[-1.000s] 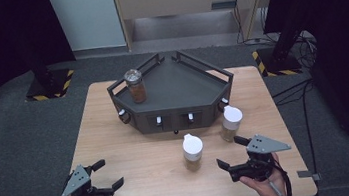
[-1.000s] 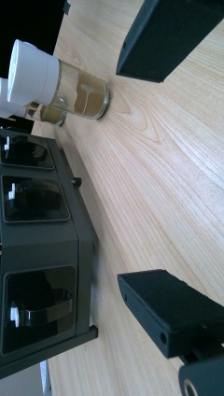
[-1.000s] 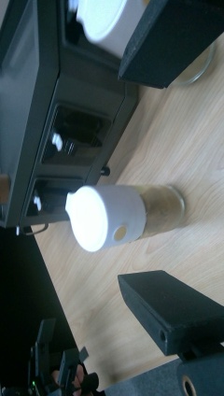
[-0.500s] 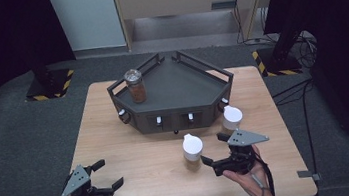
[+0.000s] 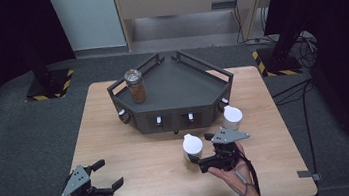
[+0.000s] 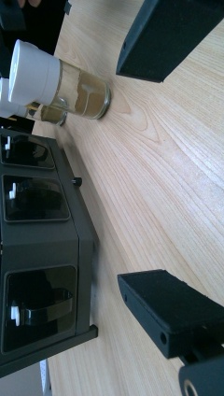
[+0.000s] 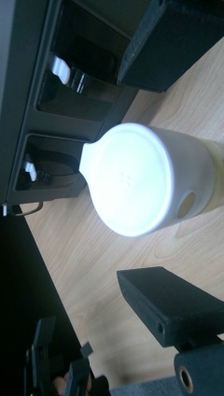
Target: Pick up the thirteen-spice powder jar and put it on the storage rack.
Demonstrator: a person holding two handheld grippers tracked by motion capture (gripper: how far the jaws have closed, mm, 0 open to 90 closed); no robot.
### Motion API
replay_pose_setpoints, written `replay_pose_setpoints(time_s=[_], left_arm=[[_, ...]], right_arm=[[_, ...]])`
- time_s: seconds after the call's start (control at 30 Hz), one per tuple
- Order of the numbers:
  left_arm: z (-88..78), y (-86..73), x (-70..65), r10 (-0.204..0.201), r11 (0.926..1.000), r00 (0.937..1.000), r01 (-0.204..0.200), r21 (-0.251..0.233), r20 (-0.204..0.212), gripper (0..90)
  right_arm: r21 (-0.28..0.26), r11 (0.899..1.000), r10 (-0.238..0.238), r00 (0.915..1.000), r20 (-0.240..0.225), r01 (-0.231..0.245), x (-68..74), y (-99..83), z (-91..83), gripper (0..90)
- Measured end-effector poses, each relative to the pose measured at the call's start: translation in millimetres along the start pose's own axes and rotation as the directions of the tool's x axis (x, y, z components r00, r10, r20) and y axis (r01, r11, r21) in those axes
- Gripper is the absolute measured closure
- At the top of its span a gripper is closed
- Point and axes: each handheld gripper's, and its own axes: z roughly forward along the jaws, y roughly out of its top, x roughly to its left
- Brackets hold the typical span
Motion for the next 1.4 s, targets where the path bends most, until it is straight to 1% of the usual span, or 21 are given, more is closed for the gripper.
replay_pose_setpoints(time_s=[0.17,0.33,0.4,0.43,0.53,0.6,0.63,0.67,0.77,1.0,1.13,1.2,1.23,1.3,1.37,1.4], left_arm=[[0.3,0.0,0.2,0.000,1.0000,1.0000,0.000,0.001,0.002,1.4],[0.3,0.1,0.0,0.001,1.0000,1.0000,-0.001,0.001,0.001,1.4],[0.1,0.2,-0.1,0.002,1.0000,1.0000,-0.002,0.001,0.001,1.4],[0.1,0.1,0.0,0.001,1.0000,1.0000,-0.001,0.000,0.001,1.4],[0.0,0.1,0.1,0.002,1.0000,1.0000,-0.002,0.000,0.002,1.4],[0.1,0.1,0.0,0.003,1.0000,1.0000,-0.003,0.000,0.001,1.4],[0.0,0.1,0.1,0.002,1.0000,1.0000,-0.002,0.000,0.001,1.4],[0.0,0.0,0.1,0.002,1.0000,1.0000,-0.002,0.000,0.001,1.4],[-0.3,0.0,-0.1,0.002,1.0000,1.0000,-0.002,-0.001,-0.001,1.4],[-0.2,0.0,0.1,0.001,1.0000,1.0000,-0.001,0.000,0.000,1.4],[-0.2,-0.1,0.2,0.001,1.0000,1.0000,-0.001,0.000,0.000,1.4],[-0.2,0.1,0.2,0.001,1.0000,1.0000,-0.001,0.001,0.000,1.4],[-0.1,0.2,0.2,0.001,1.0000,1.0000,-0.001,0.001,0.000,1.4],[-0.2,0.3,0.1,0.001,1.0000,1.0000,-0.001,0.002,0.000,1.4],[0.0,0.3,0.2,0.001,1.0000,1.0000,-0.001,0.003,0.000,1.4],[0.1,0.4,0.3,-0.001,1.0000,1.0000,0.001,0.004,0.001,1.4]], right_arm=[[-0.012,1.000,0.010,0.9998,0.017,-0.010,3.9,-7.6,9.3,9.1],[-0.005,1.000,0.020,0.9998,0.009,-0.020,2.8,-11.0,18.6,10.7],[-0.008,1.000,0.016,0.9997,0.020,-0.016,4.7,-13.2,21.7,12.1],[-0.011,1.000,0.021,0.9996,0.018,-0.021,4.3,-14.5,23.6,13.1],[-0.025,1.000,0.014,0.9994,0.032,-0.013,7.6,-18.3,26.1,18.6],[-0.032,0.999,-0.001,0.9992,0.040,0.002,10.8,-20.2,27.6,26.8],[-0.031,0.999,-0.015,0.9982,0.059,0.017,14.6,-20.4,28.0,28.5],[-0.033,0.999,-0.023,0.9977,0.064,0.025,15.7,-20.7,28.2,29.0],[-0.035,0.999,-0.022,0.9971,0.073,0.024,17.1,-20.8,28.4,29.4],[-0.021,0.999,-0.041,0.9958,0.082,0.043,20.2,-16.4,28.4,29.9],[-0.027,0.999,-0.044,0.9961,0.076,0.046,18.5,-12.3,26.1,30.0],[-0.027,0.998,-0.053,0.9965,0.064,0.055,17.2,-5.5,23.6,30.0],[-0.027,0.998,-0.053,0.9965,0.064,0.055,17.2,-5.5,23.6,30.0],[-0.026,0.997,-0.070,0.9958,0.060,0.072,17.2,1.1,21.6,30.1],[-0.027,0.997,-0.074,0.9957,0.057,0.076,17.0,5.0,20.3,30.2],[-0.026,0.997,-0.077,0.9957,0.051,0.078,16.3,10.6,18.9,30.2]])
